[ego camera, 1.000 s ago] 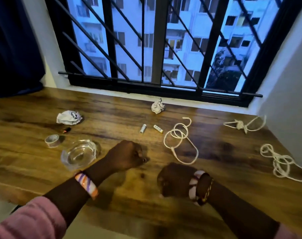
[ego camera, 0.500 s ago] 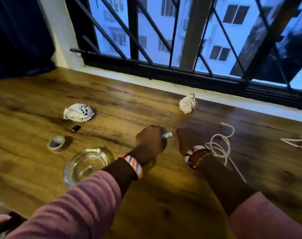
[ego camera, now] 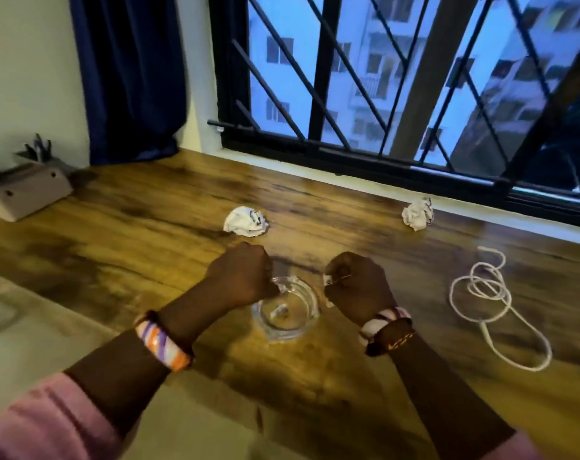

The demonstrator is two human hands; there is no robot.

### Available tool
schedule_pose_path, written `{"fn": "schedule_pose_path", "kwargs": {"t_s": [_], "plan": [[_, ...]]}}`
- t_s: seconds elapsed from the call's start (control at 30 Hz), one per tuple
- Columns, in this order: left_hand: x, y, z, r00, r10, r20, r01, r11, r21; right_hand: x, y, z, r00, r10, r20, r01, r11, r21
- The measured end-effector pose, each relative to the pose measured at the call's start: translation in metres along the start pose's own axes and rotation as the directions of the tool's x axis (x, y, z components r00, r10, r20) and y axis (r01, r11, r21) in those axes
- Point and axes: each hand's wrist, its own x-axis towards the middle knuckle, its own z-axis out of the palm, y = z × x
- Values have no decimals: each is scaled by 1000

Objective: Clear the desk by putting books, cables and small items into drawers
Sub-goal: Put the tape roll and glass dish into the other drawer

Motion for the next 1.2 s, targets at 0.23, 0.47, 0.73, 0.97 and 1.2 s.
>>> {"fn": "schedule_pose_path", "kwargs": {"t_s": [0.23, 0.47, 0.73, 0.97, 1.2], "plan": [[-34, -9, 53, 989, 47, -138, -37, 997, 74, -45, -17, 33, 993, -46, -108, 49, 999, 22], [-47, -30, 60, 978, 130, -163, -115, 988, 102, -74, -24, 48, 992, -109, -63, 80, 935, -346], [-49, -36, 77, 970, 201, -137, -205, 979, -15, -82, -21, 37, 987, -110, 120, 149, 902, -406], [-13, 7, 86, 950, 313, -18, -309, 943, 121, -67, 11, 13, 925, 209, 317, 28, 794, -607], [-9, 117, 84, 858, 476, -193, -439, 875, 205, -80, 74, -49, 947, 141, 288, 34, 849, -528]]}}
